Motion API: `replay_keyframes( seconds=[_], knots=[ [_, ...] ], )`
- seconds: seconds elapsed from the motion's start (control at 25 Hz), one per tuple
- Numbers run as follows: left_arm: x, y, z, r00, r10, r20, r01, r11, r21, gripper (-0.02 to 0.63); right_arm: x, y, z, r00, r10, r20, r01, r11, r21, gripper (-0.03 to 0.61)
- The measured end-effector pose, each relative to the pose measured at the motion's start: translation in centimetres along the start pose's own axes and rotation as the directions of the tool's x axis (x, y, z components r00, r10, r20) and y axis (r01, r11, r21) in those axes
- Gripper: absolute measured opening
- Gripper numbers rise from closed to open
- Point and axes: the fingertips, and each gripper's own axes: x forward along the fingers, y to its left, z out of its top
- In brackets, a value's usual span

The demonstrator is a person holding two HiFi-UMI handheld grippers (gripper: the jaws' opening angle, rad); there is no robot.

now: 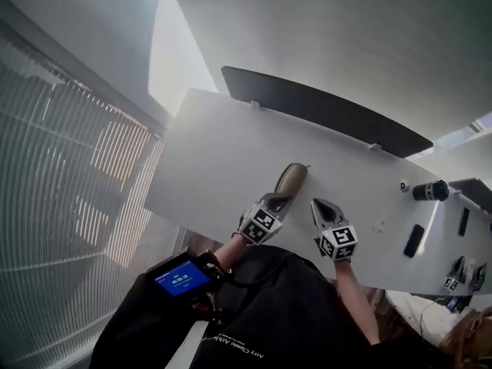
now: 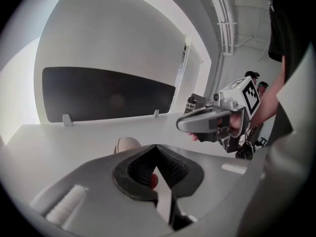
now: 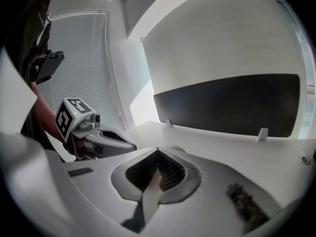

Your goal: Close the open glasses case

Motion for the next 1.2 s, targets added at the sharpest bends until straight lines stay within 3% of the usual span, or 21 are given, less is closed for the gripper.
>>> replay_keyframes(
  seconds=[0.32, 1.2],
  knots=[
    [-3.5, -4.7, -0.1, 0.994, -0.039, 0.102, 0.029, 0.995, 0.093, 0.006, -4.7, 4.5, -1.6, 0.997, 0.023, 0.072, -0.024, 1.000, 0.010, 0.005],
    [-4.4, -9.3, -3.0, 0.999, 0.024, 0.049, -0.030, 0.993, 0.114, 0.006, -7.9, 6.0, -2.6, 0.989, 0.111, 0.100, -0.111, 0.994, 0.001, 0.003]
  ],
)
